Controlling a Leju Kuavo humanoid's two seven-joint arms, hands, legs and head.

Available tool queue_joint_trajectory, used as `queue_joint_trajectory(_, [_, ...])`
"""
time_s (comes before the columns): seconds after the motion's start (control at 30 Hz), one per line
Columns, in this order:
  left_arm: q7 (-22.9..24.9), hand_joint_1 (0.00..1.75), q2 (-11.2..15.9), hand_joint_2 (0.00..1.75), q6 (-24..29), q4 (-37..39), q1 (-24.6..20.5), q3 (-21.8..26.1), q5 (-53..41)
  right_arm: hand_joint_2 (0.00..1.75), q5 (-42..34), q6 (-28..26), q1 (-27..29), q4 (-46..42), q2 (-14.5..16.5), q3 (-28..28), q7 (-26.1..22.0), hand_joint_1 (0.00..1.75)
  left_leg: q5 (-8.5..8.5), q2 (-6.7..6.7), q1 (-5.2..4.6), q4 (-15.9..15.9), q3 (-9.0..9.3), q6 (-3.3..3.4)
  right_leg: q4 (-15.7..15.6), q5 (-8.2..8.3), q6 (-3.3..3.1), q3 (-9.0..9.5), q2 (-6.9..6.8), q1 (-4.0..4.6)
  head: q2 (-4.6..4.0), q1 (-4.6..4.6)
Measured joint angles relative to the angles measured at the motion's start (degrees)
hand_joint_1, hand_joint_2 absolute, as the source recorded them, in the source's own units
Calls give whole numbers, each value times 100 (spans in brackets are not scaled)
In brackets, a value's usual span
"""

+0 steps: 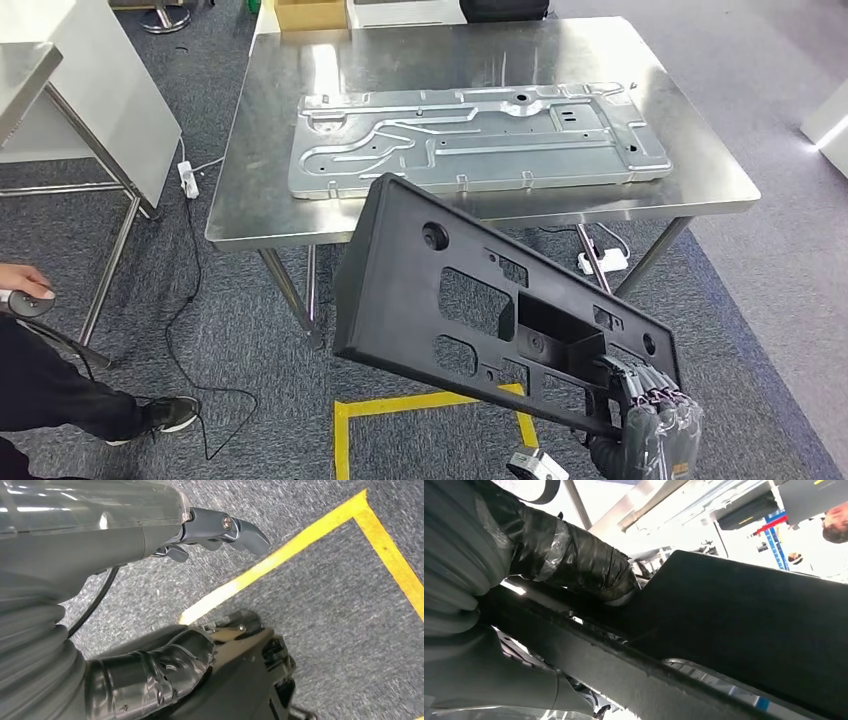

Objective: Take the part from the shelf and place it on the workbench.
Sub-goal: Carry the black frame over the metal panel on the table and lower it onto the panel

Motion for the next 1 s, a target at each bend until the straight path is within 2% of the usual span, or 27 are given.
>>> queue_joint_trajectory(0.03, [1,0,-2,175,-2,1,4,1,-3,175,-2,1,-3,3,0,0,1,175,-48,-3,6,-2,60,-26,-349,229,-1,124,2,-4,0,1])
queue_joint_trajectory(0.07, [1,0,-4,175,-3,1,-1,2,-7,175,-5,1,-6,5,0,0,1,175,-90,-7,9,2,103,-56,-668,343,-14,217,-1,10,0,6])
queue_joint_trajectory(0.1, [1,0,-5,175,-4,2,-9,3,-10,175,-9,1,-7,8,0,0,0,175,-125,-9,7,4,119,-91,-860,405,-46,274,-3,28,0,9])
queue_joint_trajectory(0.17, [1,0,-5,175,-4,2,-21,5,-15,175,-15,1,-6,14,-1,-2,1,175,-165,-7,-2,19,145,-162,-958,349,-141,287,0,59,0,14])
queue_joint_trajectory(0.23, [0,0,-3,175,-2,1,-24,8,-17,175,-17,0,-6,14,-2,-9,2,175,-202,1,2,104,149,-217,-980,359,-222,364,14,45,0,14])
queue_joint_trajectory(0.27, [-1,0,-3,175,-2,0,-27,8,-17,175,-17,0,-11,13,-2,-14,2,175,-241,5,8,266,74,-236,-1000,343,-256,414,13,41,0,13])
queue_joint_trajectory(0.3, [-2,0,-2,175,-1,1,-30,9,-19,175,-17,0,-15,12,-2,-16,1,175,-321,9,15,549,-79,-256,-1019,321,-286,466,9,39,0,12])
queue_joint_trajectory(0.4, [-2,0,-2,175,-1,2,-15,9,-34,175,-17,0,-21,11,-2,-21,-1,175,-693,12,20,1588,-765,-295,-1028,212,-349,587,0,67,0,9])
queue_joint_trajectory(0.43, [-2,0,-2,175,0,2,-5,9,-40,175,-18,0,-19,11,-2,-23,-3,175,-704,12,20,1706,-913,-292,-1028,169,-356,639,7,79,0,9])
queue_joint_trajectory(0.47, [-2,0,-2,175,1,1,3,9,-45,175,-19,0,-18,11,-2,-26,-5,175,-585,12,19,1618,-964,-277,-1028,122,-358,702,15,92,0,9])
queue_joint_trajectory(0.53, [-2,0,-2,175,1,0,10,10,-49,175,-21,0,-15,11,-2,-31,-9,175,-50,15,4,966,-843,-204,-1034,18,-353,841,22,113,0,11])
queue_joint_trajectory(0.57, [-2,0,2,175,2,0,9,13,-51,175,-24,0,-16,12,-2,-35,-9,175,128,18,-20,652,-761,-161,-1036,-30,-339,898,23,123,0,17])
queue_joint_trajectory(0.6, [-2,0,5,175,3,0,4,16,-52,175,-29,0,-18,11,-2,-39,-9,175,216,16,-46,419,-689,-119,-1039,-71,-315,929,25,123,0,17])
queue_joint_trajectory(0.63, [-2,0,9,175,4,0,-1,19,-54,175,-33,0,-19,11,-2,-42,-9,175,249,15,-74,291,-649,-82,-1051,-103,-285,946,26,117,0,18])
queue_joint_trajectory(0.67, [-1,0,13,175,5,0,-3,23,-56,175,-38,0,-17,11,-2,-46,-11,175,211,11,-91,251,-627,-57,-1042,-105,-248,977,28,115,0,17])
queue_joint_trajectory(0.77, [-1,0,14,175,3,0,17,33,-62,175,-46,-1,-15,-10,-3,-63,-15,175,282,12,-68,69,-411,27,-857,-125,-169,1009,22,104,0,18])
queue_joint_trajectory(0.8, [-2,0,13,175,3,0,12,37,-64,175,-49,-2,-23,-16,-4,-68,-15,175,274,14,-56,28,-329,52,-664,-205,-144,913,20,97,0,22])
queue_joint_trajectory(0.83, [-2,0,12,175,3,0,2,40,-66,175,-51,-2,-26,-17,-4,-73,-15,175,254,17,-50,3,-278,70,-376,-330,-114,737,18,79,0,27])
queue_joint_trajectory(0.9, [1,0,11,175,3,0,-14,46,-69,175,-52,-2,-22,-15,-4,-81,-15,175,188,9,-47,-2,-218,86,237,-571,-45,275,17,45,0,28])
queue_joint_trajectory(0.93, [3,0,11,175,3,0,-10,49,-71,175,-53,-2,-14,-14,-5,-85,-15,175,146,5,-45,0,-177,78,396,-583,-13,98,16,24,0,28])
queue_joint_trajectory(0.97, [7,0,11,175,3,0,-2,51,-73,175,-56,-2,-9,-13,-6,-90,-14,175,97,2,-41,2,-123,64,363,-475,13,17,15,4,0,27])
queue_joint_trajectory(1.0, [11,0,11,175,3,0,7,53,-73,175,-60,-2,-8,-13,-6,-95,-13,175,42,-1,-32,5,-52,44,148,-254,32,29,13,-14,0,28])
